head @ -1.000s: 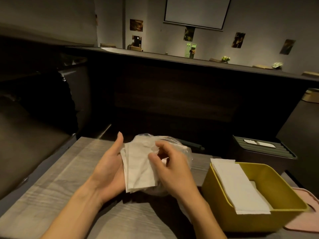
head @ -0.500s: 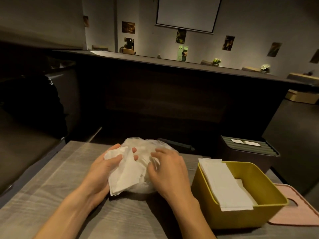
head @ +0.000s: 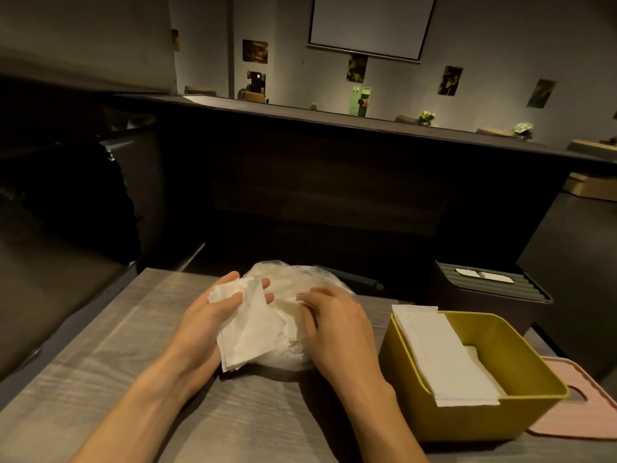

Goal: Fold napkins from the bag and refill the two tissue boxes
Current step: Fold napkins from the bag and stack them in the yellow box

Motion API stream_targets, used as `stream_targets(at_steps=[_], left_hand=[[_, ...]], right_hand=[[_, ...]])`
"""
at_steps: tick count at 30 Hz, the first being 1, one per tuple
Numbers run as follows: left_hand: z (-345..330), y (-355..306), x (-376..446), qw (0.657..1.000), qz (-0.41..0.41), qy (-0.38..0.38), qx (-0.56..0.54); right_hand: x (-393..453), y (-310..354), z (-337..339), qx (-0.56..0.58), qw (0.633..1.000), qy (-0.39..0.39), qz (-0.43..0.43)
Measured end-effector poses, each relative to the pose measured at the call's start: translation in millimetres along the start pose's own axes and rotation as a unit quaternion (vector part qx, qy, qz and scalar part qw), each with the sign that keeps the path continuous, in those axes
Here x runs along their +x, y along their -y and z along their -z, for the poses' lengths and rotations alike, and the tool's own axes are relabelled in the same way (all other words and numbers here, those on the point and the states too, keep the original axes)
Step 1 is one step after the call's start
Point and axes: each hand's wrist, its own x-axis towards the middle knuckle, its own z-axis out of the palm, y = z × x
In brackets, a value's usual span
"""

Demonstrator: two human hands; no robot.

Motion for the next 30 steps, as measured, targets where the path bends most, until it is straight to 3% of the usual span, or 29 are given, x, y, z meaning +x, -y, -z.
stream_targets(at_steps=[6,9,19,26,30], left_hand=[[1.1,2.3,3.1,1.0,0.0,0.001,0.014],[1.8,2.9,4.2,1.0,0.0,0.008,0.015],[4.6,-0.3,6.5,0.999,-0.031,-0.018,-0.039],[4.9,0.5,5.5,0.997,-0.037,-0.02,-0.058],[3.8,1.1,6.3,0.998,-0.043,0.0,-0.041]], right_hand=[[5.7,5.6,-10.1,-0.076,0.996,0.014,0.044],[11.3,7.6,-12.8,-0.071,0.997,-0.024,0.035],[16.5,1.0,-12.8,0.119,0.969,-0.194,0.095],[16.9,10.3,-3.1,0.303,0.925,-0.23,0.005],[18.1,10.8,1.2,0.443,0.868,-0.207,-0.08]])
